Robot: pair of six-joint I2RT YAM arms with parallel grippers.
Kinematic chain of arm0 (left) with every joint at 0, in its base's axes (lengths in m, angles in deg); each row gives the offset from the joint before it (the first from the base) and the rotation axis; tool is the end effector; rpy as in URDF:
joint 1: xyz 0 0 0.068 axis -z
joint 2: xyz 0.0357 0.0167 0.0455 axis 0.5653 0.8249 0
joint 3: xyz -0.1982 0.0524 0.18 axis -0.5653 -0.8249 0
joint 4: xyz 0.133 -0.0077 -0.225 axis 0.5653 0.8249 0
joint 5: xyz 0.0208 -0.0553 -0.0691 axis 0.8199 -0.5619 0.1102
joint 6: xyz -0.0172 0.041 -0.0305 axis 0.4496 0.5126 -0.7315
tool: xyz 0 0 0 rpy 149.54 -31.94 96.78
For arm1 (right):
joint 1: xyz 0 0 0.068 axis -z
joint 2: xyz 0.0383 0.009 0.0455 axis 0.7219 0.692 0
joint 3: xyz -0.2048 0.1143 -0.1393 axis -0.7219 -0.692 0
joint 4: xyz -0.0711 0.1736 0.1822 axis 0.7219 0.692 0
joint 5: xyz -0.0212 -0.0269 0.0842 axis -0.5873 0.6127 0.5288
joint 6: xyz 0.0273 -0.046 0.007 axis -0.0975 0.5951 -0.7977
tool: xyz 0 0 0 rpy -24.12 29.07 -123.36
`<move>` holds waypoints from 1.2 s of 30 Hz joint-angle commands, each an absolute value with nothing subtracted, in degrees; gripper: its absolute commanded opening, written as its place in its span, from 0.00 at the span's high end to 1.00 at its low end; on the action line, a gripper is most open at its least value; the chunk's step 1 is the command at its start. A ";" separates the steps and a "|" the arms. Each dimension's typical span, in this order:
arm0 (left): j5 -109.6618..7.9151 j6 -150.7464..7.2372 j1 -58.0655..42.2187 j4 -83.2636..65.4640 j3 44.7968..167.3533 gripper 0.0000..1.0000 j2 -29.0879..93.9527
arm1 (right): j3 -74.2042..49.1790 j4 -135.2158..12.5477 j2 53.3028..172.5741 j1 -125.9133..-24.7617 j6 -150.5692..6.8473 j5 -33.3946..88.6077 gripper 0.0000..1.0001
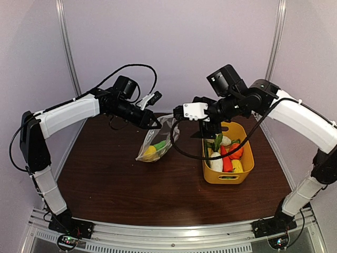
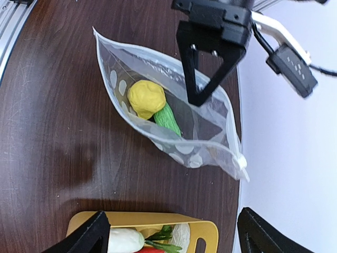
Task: Place the food in the zip-top bag and seal the zipper
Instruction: Place the fake fruit in the zipper food storage bag, then pick up the fake vegetable from the bin.
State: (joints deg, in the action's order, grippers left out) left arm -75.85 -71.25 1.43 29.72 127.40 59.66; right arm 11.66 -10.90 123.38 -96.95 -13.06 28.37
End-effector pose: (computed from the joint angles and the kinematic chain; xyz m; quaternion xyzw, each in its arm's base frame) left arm 0.3143 -0.2511 0.3172 0.2959 0.8435 -0.3870 0.2262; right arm 0.2118 0.2674 0.3980 -0.7320 0.5476 0.0628 0.4004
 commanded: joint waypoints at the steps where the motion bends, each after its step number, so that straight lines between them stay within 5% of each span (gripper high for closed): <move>1: -75.99 -71.33 0.82 29.28 127.77 1.00 59.57 | 4.81 -9.46 119.23 -90.39 -15.92 34.46 0.16; 11: -76.83 -71.66 0.82 29.24 127.86 1.00 59.86 | -5.52 -10.93 117.43 -72.51 -25.80 40.26 0.23; 23: -76.96 -71.94 0.82 29.28 127.82 1.00 59.23 | -5.31 -6.01 134.22 -69.04 -41.21 47.88 0.42; 36: -75.68 -71.95 0.82 29.33 127.67 1.00 58.87 | -10.85 -12.06 136.48 -67.73 -50.16 49.90 0.34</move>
